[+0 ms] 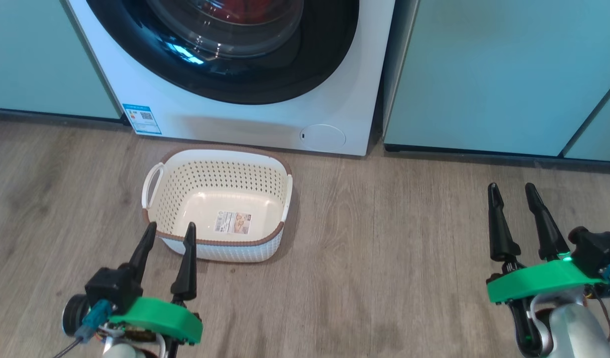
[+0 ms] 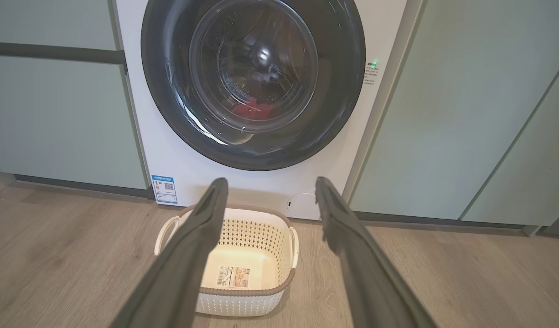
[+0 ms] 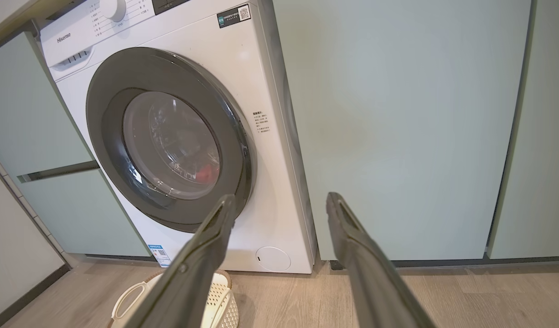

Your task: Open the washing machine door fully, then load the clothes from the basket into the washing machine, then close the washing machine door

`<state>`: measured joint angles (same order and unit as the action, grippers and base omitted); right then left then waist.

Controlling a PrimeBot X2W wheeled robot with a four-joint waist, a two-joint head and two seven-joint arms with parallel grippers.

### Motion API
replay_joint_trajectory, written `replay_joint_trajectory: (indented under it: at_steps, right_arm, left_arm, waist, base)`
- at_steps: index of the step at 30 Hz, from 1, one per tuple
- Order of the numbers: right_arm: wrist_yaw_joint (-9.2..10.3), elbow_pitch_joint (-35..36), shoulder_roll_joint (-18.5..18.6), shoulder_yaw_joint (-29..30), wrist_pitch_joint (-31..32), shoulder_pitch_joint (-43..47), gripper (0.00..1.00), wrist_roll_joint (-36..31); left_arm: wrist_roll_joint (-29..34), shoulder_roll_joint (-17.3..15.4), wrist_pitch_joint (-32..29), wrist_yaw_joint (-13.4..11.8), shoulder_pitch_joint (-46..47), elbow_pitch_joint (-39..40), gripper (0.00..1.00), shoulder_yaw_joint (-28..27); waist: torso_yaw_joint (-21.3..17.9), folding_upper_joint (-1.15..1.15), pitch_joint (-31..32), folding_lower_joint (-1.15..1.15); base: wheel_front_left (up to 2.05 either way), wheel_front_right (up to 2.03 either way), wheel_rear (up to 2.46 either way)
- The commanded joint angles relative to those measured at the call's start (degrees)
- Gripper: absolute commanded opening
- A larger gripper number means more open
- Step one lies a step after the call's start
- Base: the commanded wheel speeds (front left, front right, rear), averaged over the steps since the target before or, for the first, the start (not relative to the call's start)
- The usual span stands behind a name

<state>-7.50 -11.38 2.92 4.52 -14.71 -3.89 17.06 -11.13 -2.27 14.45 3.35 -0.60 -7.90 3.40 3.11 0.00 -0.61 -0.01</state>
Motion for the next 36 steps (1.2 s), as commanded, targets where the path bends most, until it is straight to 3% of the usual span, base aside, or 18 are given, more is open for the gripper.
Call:
replay_joint_trajectory:
  at_steps: [1,36]
  right_arm:
    - [0.01,1.9,0.0,-1.3,-0.3,-0.9,1.0,-0.1]
    - [0.01,1.2,0.0,-2.2,-0.3,-0.5,1.0,0.8]
  left_arm:
    - [-0.1,-0.6,0.5,-0.1,1.4,1.8,1.0,-2.0]
    - [-3.6,-0.6,0.5,2.0,-0.2,2.0,1.0,-2.5]
  waist:
    - [0.1,0.0,0.2,0.01]
    - [0.6,0.0,1.5,0.01]
  base:
    - [0.0,0.0,0.0]
    - [0.0,0.0,0.0]
